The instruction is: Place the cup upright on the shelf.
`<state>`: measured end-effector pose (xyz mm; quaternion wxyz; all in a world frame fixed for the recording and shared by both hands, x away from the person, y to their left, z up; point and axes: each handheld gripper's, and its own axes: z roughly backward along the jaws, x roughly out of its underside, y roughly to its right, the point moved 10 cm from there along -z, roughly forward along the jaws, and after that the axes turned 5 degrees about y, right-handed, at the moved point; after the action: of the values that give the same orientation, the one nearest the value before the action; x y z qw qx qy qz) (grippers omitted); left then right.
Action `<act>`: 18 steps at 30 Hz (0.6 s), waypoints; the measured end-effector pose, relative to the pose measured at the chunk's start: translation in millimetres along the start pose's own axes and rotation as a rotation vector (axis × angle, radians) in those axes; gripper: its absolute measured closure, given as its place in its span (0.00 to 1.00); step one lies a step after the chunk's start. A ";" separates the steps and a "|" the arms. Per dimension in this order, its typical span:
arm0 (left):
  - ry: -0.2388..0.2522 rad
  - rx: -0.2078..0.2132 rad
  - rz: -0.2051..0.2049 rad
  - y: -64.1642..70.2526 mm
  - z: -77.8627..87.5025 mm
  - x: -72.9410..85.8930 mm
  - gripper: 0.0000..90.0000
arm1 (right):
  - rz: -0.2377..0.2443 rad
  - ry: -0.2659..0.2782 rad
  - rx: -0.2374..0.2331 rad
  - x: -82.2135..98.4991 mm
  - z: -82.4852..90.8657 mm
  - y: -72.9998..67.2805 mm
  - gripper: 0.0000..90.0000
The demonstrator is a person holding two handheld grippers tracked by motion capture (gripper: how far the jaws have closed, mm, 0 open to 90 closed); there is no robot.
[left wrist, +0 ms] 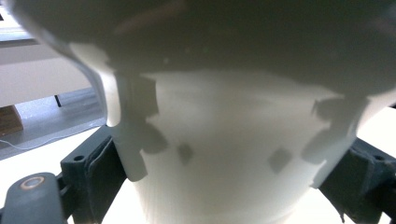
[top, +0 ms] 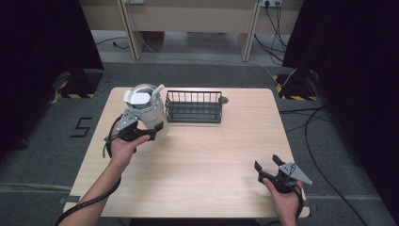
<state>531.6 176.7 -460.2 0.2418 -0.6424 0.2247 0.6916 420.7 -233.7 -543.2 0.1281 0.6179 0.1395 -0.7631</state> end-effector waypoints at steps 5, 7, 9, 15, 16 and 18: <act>0.001 0.002 -0.005 0.1 -5.9 -3.1 0.12 | -0.002 0.000 -0.001 0.0 -0.1 0.3 0.22; -0.001 0.003 -0.011 0.1 -8.8 -5.1 0.12 | -0.002 0.000 -0.001 0.1 -0.1 0.3 0.22; -0.001 0.005 -0.014 0.2 -11.2 -7.3 0.12 | -0.003 0.001 0.000 0.0 0.0 0.3 0.22; -0.006 0.007 -0.026 0.0 -17.7 -13.2 0.12 | -0.005 0.001 0.000 -0.1 0.0 0.4 0.22; -0.010 0.007 -0.028 0.0 -18.7 -13.9 0.12 | -0.006 0.002 -0.001 -0.1 0.1 0.4 0.22; -0.013 0.008 -0.029 -0.1 -20.4 -15.0 0.12 | -0.007 0.002 -0.001 -0.1 0.1 0.4 0.22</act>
<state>548.4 163.4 -446.8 0.2558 -0.6403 0.2165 0.6911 420.8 -234.2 -543.1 0.1255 0.6180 0.1421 -0.7629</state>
